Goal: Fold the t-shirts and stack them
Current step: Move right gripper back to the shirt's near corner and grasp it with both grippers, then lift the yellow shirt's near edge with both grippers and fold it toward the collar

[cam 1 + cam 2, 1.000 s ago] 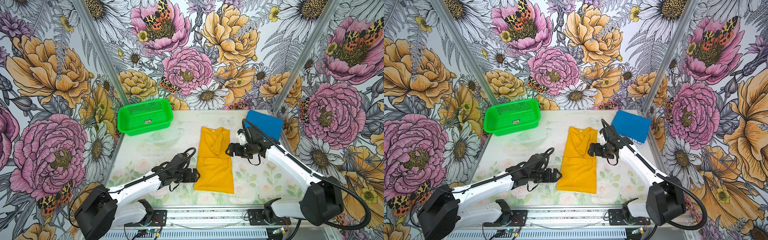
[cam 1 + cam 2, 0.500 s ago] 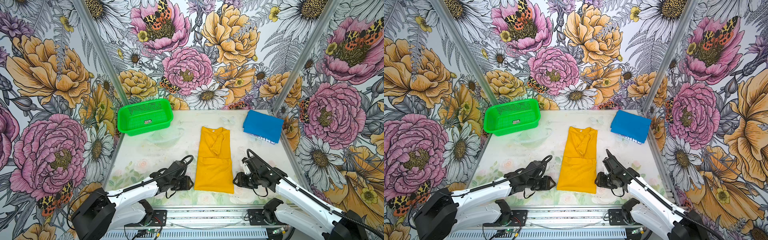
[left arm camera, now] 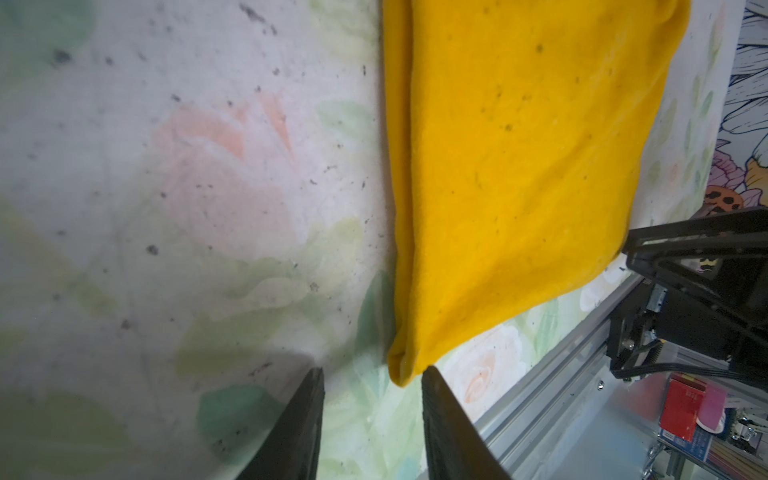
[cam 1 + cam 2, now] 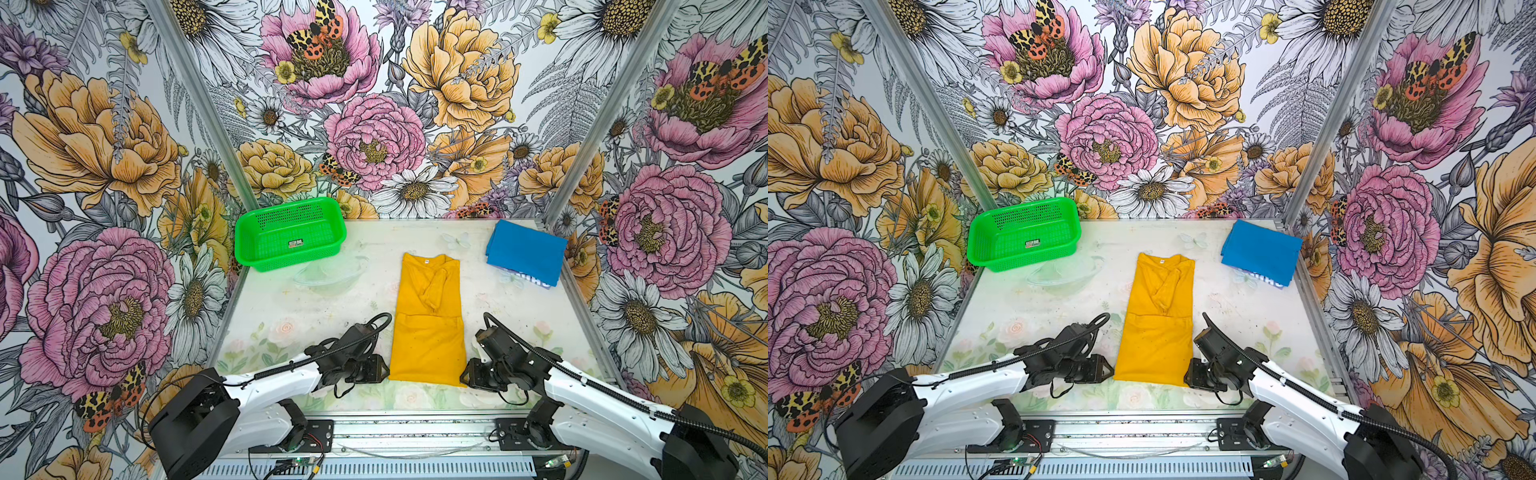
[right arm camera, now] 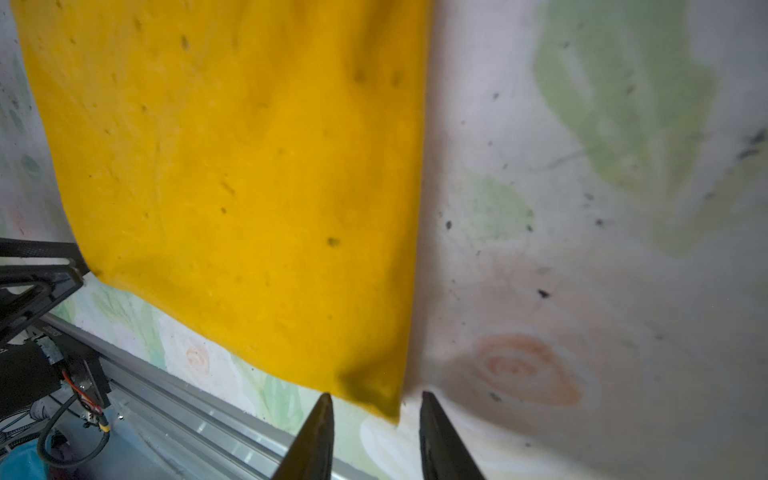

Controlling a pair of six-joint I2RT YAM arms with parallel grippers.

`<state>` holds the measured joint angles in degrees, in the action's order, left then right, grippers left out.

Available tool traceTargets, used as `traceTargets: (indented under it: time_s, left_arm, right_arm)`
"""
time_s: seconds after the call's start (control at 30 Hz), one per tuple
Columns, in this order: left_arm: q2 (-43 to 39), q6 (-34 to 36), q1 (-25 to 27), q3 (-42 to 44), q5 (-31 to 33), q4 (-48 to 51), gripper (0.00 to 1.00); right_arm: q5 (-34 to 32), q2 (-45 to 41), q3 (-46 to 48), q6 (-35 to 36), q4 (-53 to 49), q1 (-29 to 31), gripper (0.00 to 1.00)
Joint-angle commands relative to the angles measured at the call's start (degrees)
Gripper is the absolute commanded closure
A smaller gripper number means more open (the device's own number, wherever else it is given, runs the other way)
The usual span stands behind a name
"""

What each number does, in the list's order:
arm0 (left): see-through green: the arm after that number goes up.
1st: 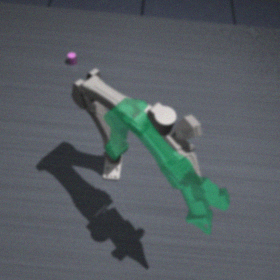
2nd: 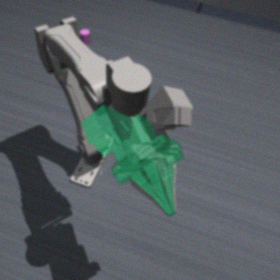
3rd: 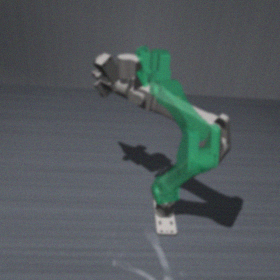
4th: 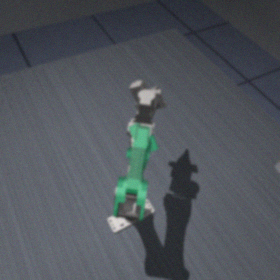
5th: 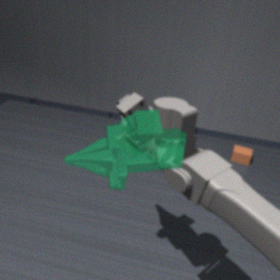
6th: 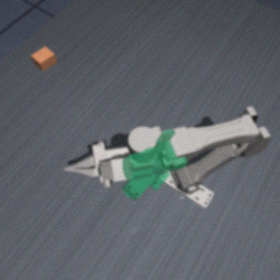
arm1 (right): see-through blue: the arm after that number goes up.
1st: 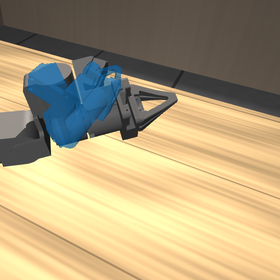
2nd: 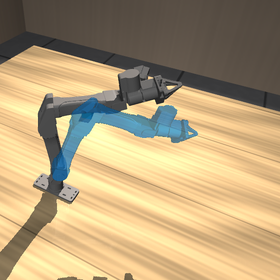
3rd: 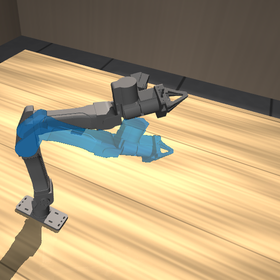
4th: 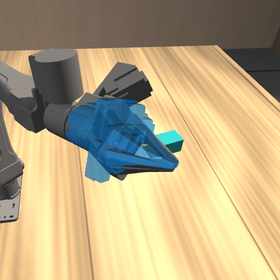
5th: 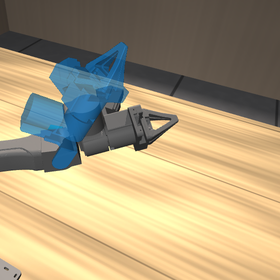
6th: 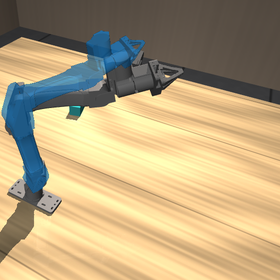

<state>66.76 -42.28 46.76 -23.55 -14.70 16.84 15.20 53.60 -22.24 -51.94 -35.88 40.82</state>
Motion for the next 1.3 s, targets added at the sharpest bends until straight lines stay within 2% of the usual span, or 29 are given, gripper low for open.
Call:
traceTargets:
  time_s: [0.0, 0.27, 0.5, 0.7, 0.73, 0.87, 1.03, 1.2, 1.27]
  left_arm:
    - [0.6, -0.6, 0.5, 1.1, -1.2, -2.8, 0.60]
    - [2.8, -1.0, 1.9, 2.1, -1.0, -5.6, 0.65]
    - [4.2, -0.6, 2.1, 2.2, -0.4, -6.4, 0.77]
    - [3.8, 0.3, 1.9, 0.8, 1.3, -4.0, 1.00]
    - [3.5, 0.3, 1.9, 0.5, 1.7, -3.4, 1.00]
    - [0.8, 0.4, 2.1, -0.8, 2.7, -0.5, 1.00]
    - [-5.7, 0.9, 2.4, -3.0, 5.5, 6.0, 1.00]
    - [-10.9, 1.2, 2.5, -3.7, 5.7, 10.4, 1.00]
    - [-12.6, 1.2, 2.5, -3.9, 5.6, 11.8, 1.00]
  right_arm:
    - [-1.4, 0.2, 0.9, -2.5, 2.6, 1.7, 0.64]
    - [-1.4, -0.7, 3.9, -3.9, 2.8, 2.7, 0.66]
    - [-2.9, 1.3, 4.0, -4.0, 2.7, 2.9, 0.80]
    - [-2.4, 1.4, 2.1, -2.8, 2.6, 3.6, 0.94]
    - [-2.1, 1.3, 1.8, -2.7, 2.5, 3.7, 1.00]
    - [-0.7, 1.7, -0.2, -1.2, 0.4, 4.1, 1.00]
    - [0.0, 2.7, -6.4, 1.8, -7.1, 4.3, 1.00]
    - [0.6, 0.6, -10.7, 1.8, -11.4, 4.3, 1.00]
    - [0.8, -0.4, -12.0, 1.4, -12.9, 6.1, 1.00]
